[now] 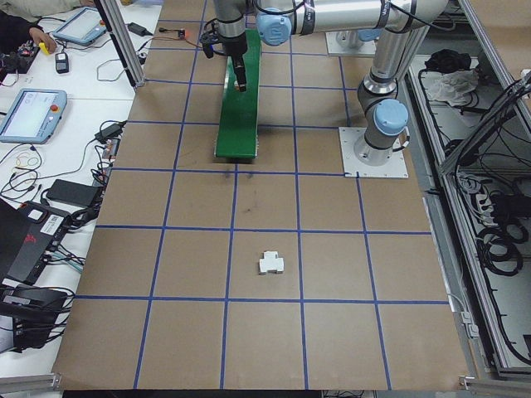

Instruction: Move button from left to right

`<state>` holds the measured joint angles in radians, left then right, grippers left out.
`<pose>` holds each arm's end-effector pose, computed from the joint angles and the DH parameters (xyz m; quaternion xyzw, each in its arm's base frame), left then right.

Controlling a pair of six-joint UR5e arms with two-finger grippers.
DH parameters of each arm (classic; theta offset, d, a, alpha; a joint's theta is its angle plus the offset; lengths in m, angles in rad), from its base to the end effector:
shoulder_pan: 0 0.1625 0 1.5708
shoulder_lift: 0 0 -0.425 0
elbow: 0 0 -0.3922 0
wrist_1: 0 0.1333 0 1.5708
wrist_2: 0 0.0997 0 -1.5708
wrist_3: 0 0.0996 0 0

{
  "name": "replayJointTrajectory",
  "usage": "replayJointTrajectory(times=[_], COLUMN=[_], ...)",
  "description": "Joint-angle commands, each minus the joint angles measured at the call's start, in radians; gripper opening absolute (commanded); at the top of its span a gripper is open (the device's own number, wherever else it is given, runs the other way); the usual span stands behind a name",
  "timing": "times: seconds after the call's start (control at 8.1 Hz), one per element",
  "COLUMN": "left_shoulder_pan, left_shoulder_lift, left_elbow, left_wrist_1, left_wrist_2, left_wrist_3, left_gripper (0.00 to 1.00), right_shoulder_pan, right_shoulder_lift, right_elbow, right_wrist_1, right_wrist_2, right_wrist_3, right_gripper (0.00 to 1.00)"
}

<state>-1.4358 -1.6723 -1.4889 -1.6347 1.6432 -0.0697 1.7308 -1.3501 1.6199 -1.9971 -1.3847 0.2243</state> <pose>-0.0541 -0.5384 0.4703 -0.1005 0.9934 0.0429 0.0348 0.2430 -0.5531 0.3915 0.0246 0.9923 -0.0587 0.1058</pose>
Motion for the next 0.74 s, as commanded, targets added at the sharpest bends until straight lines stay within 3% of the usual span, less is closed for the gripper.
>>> replayJointTrajectory(times=[0.0,0.62], left_shoulder_pan=[0.0,-0.002], left_shoulder_lift=[-0.001,0.006], left_elbow=[-0.001,-0.007], left_wrist_1=[0.004,0.001], left_wrist_2=[0.0,0.012], left_wrist_3=[-0.001,-0.001], left_gripper=[1.0,1.0], right_shoulder_pan=[0.009,0.009], right_shoulder_lift=[0.069,0.137], right_elbow=[0.001,0.021], right_wrist_1=[-0.041,-0.048], right_wrist_2=[0.099,0.099], right_wrist_3=[0.062,0.092], right_gripper=[1.0,1.0])
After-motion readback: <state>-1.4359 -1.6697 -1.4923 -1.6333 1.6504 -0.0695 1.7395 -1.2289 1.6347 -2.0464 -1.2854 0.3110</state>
